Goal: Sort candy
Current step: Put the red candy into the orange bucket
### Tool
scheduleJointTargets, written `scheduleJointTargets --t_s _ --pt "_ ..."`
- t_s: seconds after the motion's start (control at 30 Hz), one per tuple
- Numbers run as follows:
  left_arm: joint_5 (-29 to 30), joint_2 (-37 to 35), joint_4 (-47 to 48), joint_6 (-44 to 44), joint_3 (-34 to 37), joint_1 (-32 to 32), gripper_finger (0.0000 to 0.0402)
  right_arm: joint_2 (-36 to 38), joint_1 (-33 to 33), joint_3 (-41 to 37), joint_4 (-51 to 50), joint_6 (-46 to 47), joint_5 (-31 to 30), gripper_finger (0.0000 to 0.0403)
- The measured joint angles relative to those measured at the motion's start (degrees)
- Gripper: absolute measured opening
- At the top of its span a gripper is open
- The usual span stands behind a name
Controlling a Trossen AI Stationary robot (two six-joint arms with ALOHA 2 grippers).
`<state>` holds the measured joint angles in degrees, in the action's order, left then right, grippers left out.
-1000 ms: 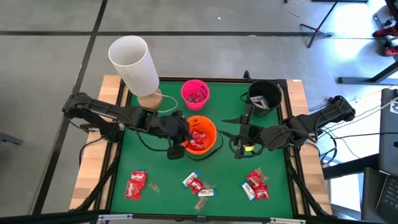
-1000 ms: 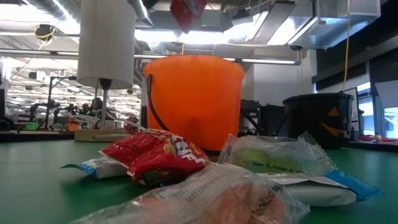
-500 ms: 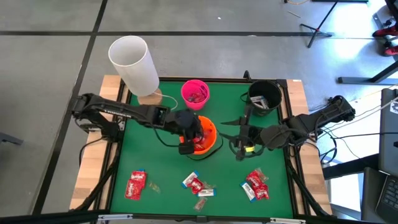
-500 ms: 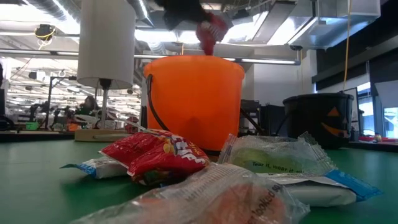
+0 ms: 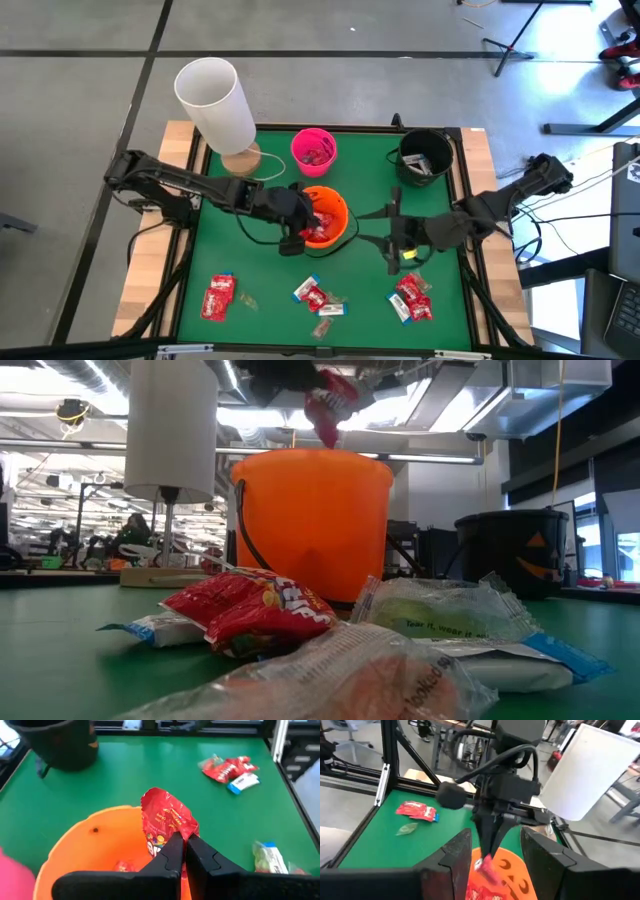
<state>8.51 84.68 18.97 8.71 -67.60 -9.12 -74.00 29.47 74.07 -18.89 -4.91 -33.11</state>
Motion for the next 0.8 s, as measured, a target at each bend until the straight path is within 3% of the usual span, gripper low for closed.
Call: scheduleJointTargets --t_s 0.1,0.3,0.53,0.8 --pt "0.39 -2.37 -5.18 1.58 4.09 0.1 0.0 2.57 1.63 -4.99 6.22 -0.08 -2.23 0.0166" --pt "0.36 -2.97 -6.16 1.66 4.51 0.97 0.0 6.87 2.05 -14.39 19.8 -2.24 -2.29 0.0166" --pt "-3.01 -2.56 -4.61 3.51 4.55 3.65 0.0003 8.73 2.02 -17.53 23.39 -2.53 -3.77 0.0166" --pt "-5.09 -2.57 -2.25 3.66 4.55 5.32 0.0086 8.73 2.02 -17.54 23.82 -3.03 -3.93 0.0166"
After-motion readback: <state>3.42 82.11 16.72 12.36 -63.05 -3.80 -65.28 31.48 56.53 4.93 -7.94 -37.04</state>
